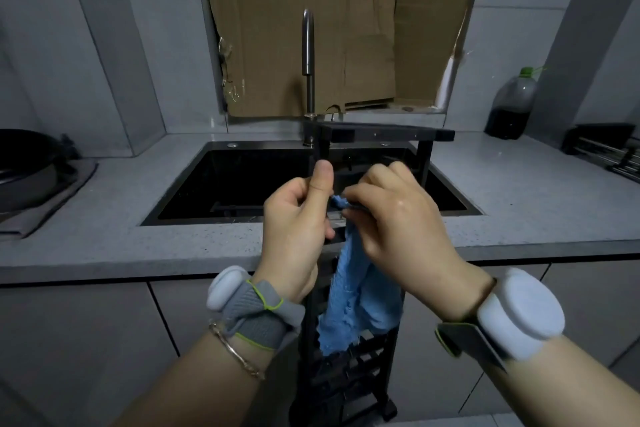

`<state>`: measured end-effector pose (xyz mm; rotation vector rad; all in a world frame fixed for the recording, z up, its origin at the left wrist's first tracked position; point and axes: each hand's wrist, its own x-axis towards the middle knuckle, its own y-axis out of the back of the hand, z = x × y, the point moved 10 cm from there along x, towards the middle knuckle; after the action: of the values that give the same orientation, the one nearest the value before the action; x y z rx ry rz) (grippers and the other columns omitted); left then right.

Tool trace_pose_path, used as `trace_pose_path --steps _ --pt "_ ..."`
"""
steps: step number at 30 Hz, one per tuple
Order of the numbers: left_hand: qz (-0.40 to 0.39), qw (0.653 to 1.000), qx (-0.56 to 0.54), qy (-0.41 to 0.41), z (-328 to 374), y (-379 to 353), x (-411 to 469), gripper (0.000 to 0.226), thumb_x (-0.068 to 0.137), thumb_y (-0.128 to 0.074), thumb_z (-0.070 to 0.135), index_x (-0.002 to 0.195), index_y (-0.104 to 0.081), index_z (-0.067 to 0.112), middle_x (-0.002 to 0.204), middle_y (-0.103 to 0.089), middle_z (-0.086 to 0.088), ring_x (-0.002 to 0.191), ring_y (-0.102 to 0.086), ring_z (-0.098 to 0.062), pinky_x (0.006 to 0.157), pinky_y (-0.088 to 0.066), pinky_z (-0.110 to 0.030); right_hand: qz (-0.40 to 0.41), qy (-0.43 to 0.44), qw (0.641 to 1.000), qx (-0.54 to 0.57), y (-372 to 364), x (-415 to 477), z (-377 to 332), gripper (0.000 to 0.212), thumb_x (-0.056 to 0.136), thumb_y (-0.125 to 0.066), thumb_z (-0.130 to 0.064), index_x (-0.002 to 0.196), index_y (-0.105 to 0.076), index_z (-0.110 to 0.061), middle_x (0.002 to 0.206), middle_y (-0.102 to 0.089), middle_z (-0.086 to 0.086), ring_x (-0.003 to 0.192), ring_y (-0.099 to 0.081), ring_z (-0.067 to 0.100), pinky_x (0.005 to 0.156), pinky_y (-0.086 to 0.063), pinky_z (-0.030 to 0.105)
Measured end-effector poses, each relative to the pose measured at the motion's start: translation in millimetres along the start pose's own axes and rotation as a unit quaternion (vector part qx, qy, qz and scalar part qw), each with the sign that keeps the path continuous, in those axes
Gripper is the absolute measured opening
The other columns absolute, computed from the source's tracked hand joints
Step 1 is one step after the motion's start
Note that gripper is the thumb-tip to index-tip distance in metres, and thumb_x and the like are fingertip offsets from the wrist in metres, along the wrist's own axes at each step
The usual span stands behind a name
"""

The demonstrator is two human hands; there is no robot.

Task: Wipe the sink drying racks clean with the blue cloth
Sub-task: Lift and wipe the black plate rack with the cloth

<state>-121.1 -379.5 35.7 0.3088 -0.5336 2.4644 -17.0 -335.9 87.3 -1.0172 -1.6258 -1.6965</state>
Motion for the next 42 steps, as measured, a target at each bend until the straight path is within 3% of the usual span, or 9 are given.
trace_pose_path --steps 5,8,11,16,22,27,31,36,42 --pt "0.001 0.999 -0.010 0.044 -11 2 0 0.048 0.061 -0.052 0.058 0.065 -0.051 0.010 0.046 -0.044 0.004 0.036 -0.036 -0.007 0.043 -0.033 -0.019 0.124 -0.145 0.969 0.158 28 -6 26 0.013 0.079 -0.062 -0.006 0.090 -0.069 -0.007 0.084 -0.062 -0.005 0.082 -0.057 0.005 0.076 -0.045 0.011" --pt "-0.017 0.999 -0.023 0.042 -10 -6 -3 0.048 0.061 -0.053 0.058 0.066 -0.050 0.010 0.048 -0.045 0.003 0.036 -0.037 -0.007 0.042 -0.032 -0.019 0.124 -0.121 0.978 0.115 29 4 13 0.015 0.080 -0.060 -0.007 0.092 -0.070 -0.006 0.085 -0.064 0.003 0.081 -0.059 0.016 0.073 -0.047 0.021" --pt "-0.038 0.998 -0.038 0.036 -9 -10 -6 0.051 0.060 -0.055 0.060 0.067 -0.050 0.010 0.054 -0.044 -0.005 0.041 -0.038 -0.011 0.044 -0.031 -0.024 0.101 -0.096 0.986 0.093 18 10 0 0.024 0.082 -0.048 -0.012 0.089 -0.069 -0.004 0.081 -0.054 0.008 0.076 -0.053 0.021 0.065 -0.039 0.021" --pt "-0.036 0.998 -0.054 0.024 -8 -10 -8 0.071 0.067 -0.053 0.054 0.094 -0.058 -0.011 0.080 -0.057 -0.019 0.074 -0.053 -0.025 0.065 -0.042 -0.036 0.101 -0.097 0.986 0.087 12 10 -12 0.028 0.082 -0.041 -0.019 0.084 -0.065 -0.004 0.080 -0.052 0.008 0.075 -0.050 0.023 0.060 -0.036 0.022" --pt "-0.014 1.000 0.009 0.009 -10 -2 -7 0.060 0.059 -0.056 0.057 0.078 -0.052 0.001 0.051 -0.037 -0.005 0.037 -0.036 -0.008 0.043 -0.033 -0.020 0.066 -0.073 0.994 -0.039 13 4 2 0.031 0.078 -0.042 -0.017 0.093 -0.066 -0.006 0.083 -0.055 0.008 0.074 -0.053 0.027 0.048 -0.043 0.031" --pt "-0.007 0.999 -0.011 0.033 -19 4 -6 0.046 0.062 -0.055 0.054 0.067 -0.044 0.009 0.060 -0.042 -0.003 0.037 -0.036 -0.006 0.042 -0.032 -0.017 0.134 -0.144 0.979 0.048 32 -19 40 0.027 0.084 -0.045 -0.013 0.094 -0.068 -0.003 0.085 -0.061 0.008 0.079 -0.054 0.016 0.069 -0.045 0.023" --pt "-0.012 0.998 -0.055 0.034 -21 9 -6 0.040 0.063 -0.055 0.052 0.065 -0.047 0.013 0.072 -0.051 -0.004 0.037 -0.036 -0.007 0.043 -0.031 -0.019 0.142 -0.169 0.975 0.004 36 -23 55 0.025 0.084 -0.048 -0.013 0.092 -0.070 -0.002 0.083 -0.061 0.009 0.075 -0.058 0.024 0.064 -0.046 0.028" --pt "-0.021 0.999 -0.026 -0.004 -14 0 -11 0.046 0.062 -0.056 0.054 0.066 -0.043 0.010 0.057 -0.038 -0.004 0.037 -0.035 -0.006 0.042 -0.031 -0.019 0.157 -0.239 0.958 -0.002 34 -29 68 0.021 0.081 -0.050 -0.009 0.089 -0.068 -0.002 0.082 -0.056 0.009 0.072 -0.054 0.024 0.060 -0.035 0.025" --pt "0.004 1.000 -0.025 -0.010 -13 3 -11 0.058 0.059 -0.056 0.058 0.078 -0.047 0.004 0.059 -0.033 -0.006 0.038 -0.035 -0.006 0.042 -0.032 -0.017 0.176 -0.239 0.951 0.087 34 -24 63 0.018 0.083 -0.052 -0.007 0.087 -0.069 -0.004 0.080 -0.054 0.001 0.073 -0.046 0.004 0.063 -0.033 0.008"
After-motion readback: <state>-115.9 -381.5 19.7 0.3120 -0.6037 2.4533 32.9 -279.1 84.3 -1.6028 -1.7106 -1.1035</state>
